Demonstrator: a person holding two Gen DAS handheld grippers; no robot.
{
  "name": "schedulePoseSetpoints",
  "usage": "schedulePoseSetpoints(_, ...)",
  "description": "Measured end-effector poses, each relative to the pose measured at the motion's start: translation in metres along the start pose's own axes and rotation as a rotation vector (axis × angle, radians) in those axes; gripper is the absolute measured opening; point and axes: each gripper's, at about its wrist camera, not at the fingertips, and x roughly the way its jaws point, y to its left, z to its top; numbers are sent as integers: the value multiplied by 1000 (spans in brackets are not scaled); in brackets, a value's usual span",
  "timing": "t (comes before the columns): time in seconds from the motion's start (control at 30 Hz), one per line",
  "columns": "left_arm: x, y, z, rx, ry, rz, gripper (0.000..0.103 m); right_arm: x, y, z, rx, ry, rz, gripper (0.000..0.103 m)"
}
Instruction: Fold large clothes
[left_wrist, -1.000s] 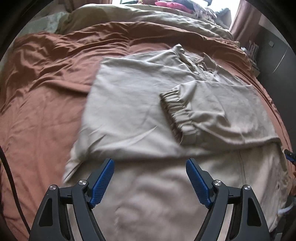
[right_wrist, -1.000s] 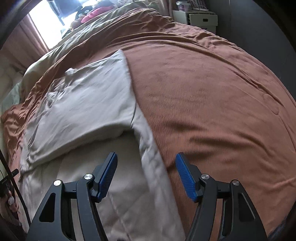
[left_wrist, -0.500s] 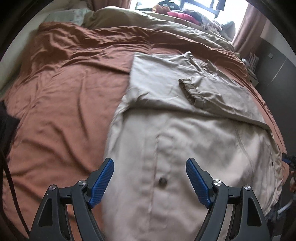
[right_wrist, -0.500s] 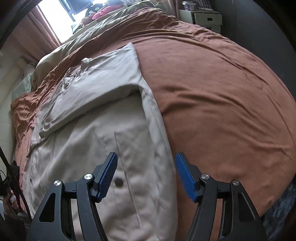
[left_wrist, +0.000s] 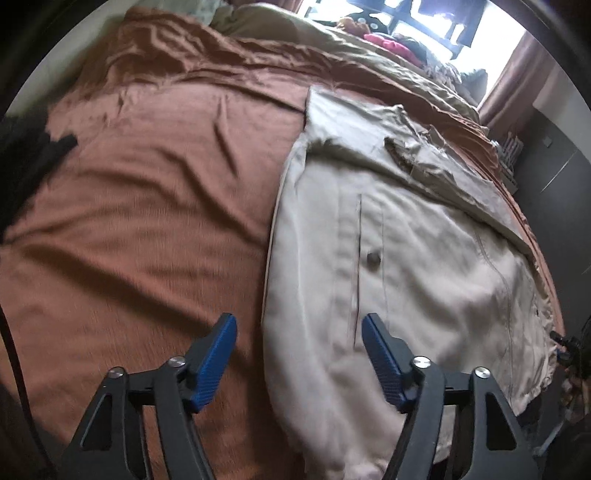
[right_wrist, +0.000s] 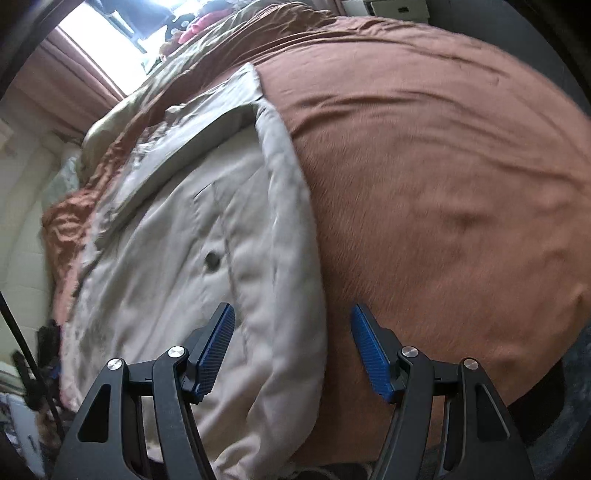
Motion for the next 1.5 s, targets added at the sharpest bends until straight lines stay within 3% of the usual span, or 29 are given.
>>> schedulePoseSetpoints(0.13,4,9,-21,-52,27,-57,57,-3,0,-15,2,-17,39,64)
schedulePoseSetpoints(0.37,-5,24,-41,-106,1,-163,52,0,6,-34,-31,-8,142,64)
schedulePoseSetpoints(0.53,-10,26,-47,-131,22,-290,50,2,-9,-43,11,-23,259,64)
schedulePoseSetpoints(0.73,-3,25,-41,-154,28,-313,49,15,-35,-49,105,-37,366,64)
schedulePoseSetpoints(0.83,5,28,-37,-171,28,-314,48,22,-34,-50,98,-38,346,58)
schedulePoseSetpoints(1.1,19,28,-21,-184,34,-355,44,27,-33,-42,126,-55,337,57)
schedulePoseSetpoints(1.2,21,29,-22,-199,43,-403,44,26,-29,-41,127,-54,330,57)
schedulePoseSetpoints(1.23,19,24,-25,-172,52,-442,44,25,-28,-44,119,-48,349,57)
schedulePoseSetpoints(1.33,17,19,-32,-137,65,-456,44,26,-26,-50,84,-24,429,57)
schedulePoseSetpoints(1.5,18,27,-29,-195,68,-509,41,29,-24,-67,82,2,508,57)
